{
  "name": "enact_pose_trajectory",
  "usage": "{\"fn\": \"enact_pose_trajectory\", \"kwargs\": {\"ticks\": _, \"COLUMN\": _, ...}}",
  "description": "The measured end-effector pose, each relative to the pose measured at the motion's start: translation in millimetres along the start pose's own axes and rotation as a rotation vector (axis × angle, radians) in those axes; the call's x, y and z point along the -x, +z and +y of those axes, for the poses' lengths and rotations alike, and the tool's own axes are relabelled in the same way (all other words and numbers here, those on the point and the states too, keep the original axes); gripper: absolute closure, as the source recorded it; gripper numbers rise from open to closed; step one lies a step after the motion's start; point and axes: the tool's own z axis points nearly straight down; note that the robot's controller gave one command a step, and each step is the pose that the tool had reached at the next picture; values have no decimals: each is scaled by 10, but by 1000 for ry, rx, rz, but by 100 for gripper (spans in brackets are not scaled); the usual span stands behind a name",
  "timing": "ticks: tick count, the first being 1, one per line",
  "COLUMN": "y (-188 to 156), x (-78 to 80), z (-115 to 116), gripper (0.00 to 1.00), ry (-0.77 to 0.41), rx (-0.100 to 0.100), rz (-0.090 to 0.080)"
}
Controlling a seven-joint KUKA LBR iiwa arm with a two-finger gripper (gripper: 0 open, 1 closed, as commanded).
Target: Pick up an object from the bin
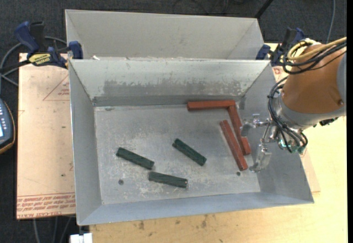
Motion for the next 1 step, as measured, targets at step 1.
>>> {"fn": "enact_pose_trajectory", "kwargs": {"ticks": 1, "y": 866, "x": 626, "z": 349, "gripper": 0, "ry": 44, "rx": 2, "rz": -7}}
